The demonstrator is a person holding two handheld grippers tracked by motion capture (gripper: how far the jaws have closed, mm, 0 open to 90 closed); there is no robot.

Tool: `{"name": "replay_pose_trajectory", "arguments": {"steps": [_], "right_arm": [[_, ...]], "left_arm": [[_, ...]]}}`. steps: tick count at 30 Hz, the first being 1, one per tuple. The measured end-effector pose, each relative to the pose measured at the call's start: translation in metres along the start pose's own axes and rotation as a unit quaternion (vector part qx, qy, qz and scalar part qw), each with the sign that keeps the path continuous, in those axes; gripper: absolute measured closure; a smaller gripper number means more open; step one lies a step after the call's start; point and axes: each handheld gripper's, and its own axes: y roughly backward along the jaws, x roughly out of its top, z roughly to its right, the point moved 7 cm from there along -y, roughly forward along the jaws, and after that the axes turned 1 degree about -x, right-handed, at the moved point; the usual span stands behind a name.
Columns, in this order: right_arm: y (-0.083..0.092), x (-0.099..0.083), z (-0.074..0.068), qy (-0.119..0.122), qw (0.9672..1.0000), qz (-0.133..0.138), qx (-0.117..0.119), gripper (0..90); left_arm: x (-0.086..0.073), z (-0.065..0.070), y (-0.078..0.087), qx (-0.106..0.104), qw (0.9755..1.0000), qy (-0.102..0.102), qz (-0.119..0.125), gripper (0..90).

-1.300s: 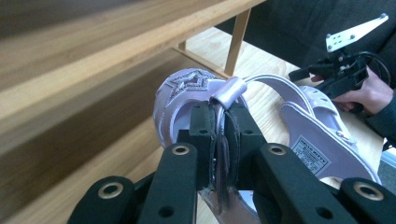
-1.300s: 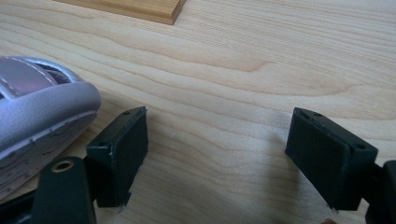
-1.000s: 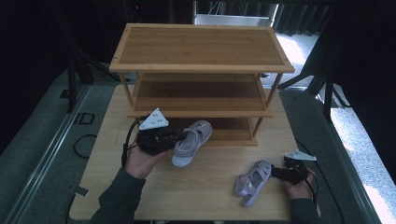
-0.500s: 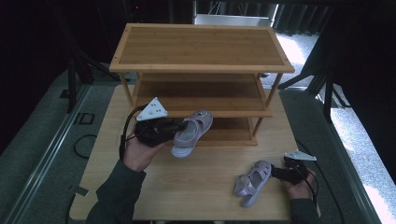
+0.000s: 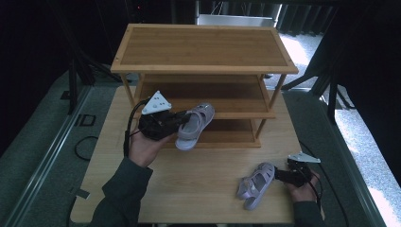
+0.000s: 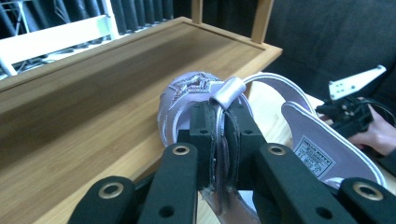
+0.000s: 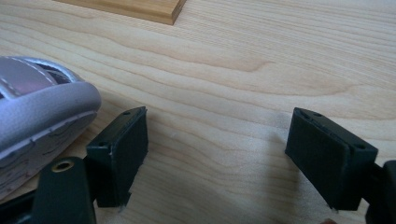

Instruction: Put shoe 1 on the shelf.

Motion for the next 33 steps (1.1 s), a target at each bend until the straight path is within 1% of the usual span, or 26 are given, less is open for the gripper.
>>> {"name": "replay_pose_trajectory", "arguments": {"steps": [4,5,7,10,11,13,16,19,23,25,26,27,29,31,32,33], "right_arm": [[0.0,0.0,0.0,0.0,1.0,0.0,0.0,20.3],[0.0,0.0,0.0,0.0,1.0,0.0,0.0,20.3],[0.0,0.0,0.0,0.0,1.0,0.0,0.0,20.3],[0.0,0.0,0.0,0.0,1.0,0.0,0.0,20.3],[0.0,0.0,0.0,0.0,1.0,0.0,0.0,20.3],[0.0,0.0,0.0,0.0,1.0,0.0,0.0,20.3],[0.0,0.0,0.0,0.0,1.0,0.0,0.0,20.3],[0.0,0.0,0.0,0.0,1.0,0.0,0.0,20.3],[0.0,0.0,0.0,0.0,1.0,0.0,0.0,20.3],[0.0,0.0,0.0,0.0,1.0,0.0,0.0,20.3],[0.0,0.0,0.0,0.0,1.0,0.0,0.0,20.3],[0.0,0.0,0.0,0.0,1.0,0.0,0.0,20.3],[0.0,0.0,0.0,0.0,1.0,0.0,0.0,20.3],[0.0,0.0,0.0,0.0,1.0,0.0,0.0,20.3],[0.0,0.0,0.0,0.0,1.0,0.0,0.0,20.3],[0.0,0.0,0.0,0.0,1.0,0.0,0.0,20.3]], "left_arm": [[0.001,-0.006,-0.003,0.013,0.9999,0.006,0.003,83.1],[0.001,-0.006,-0.003,0.013,0.9999,0.006,0.003,83.1],[0.002,-0.01,-0.004,0.025,0.9996,0.008,0.007,83.1],[0.002,-0.013,-0.007,0.036,0.9993,0.011,0.008,83.1],[0.002,-0.013,-0.007,0.036,0.9993,0.011,0.008,83.1],[0.002,-0.017,-0.01,0.047,0.9988,0.011,0.006,83.1],[0.001,-0.02,-0.014,0.056,0.9983,0.01,0.005,83.1],[0.001,-0.021,-0.015,0.06,0.9981,0.012,0.006,83.1],[0.002,-0.025,-0.02,0.077,0.9969,0.012,0.009,83.1],[0.002,-0.025,-0.021,0.08,0.9967,0.011,0.009,83.2],[0.002,-0.026,-0.024,0.088,0.996,0.014,0.01,83.1],[0.002,-0.026,-0.024,0.088,0.996,0.014,0.01,83.1],[0.001,-0.029,-0.028,0.097,0.9952,0.012,0.006,83.1],[0.001,-0.03,-0.028,0.099,0.995,0.012,0.005,83.1],[0.001,-0.032,-0.031,0.104,0.9944,0.017,0.007,83.2],[0.001,-0.033,-0.033,0.109,0.9939,0.018,0.007,83.1]]}}
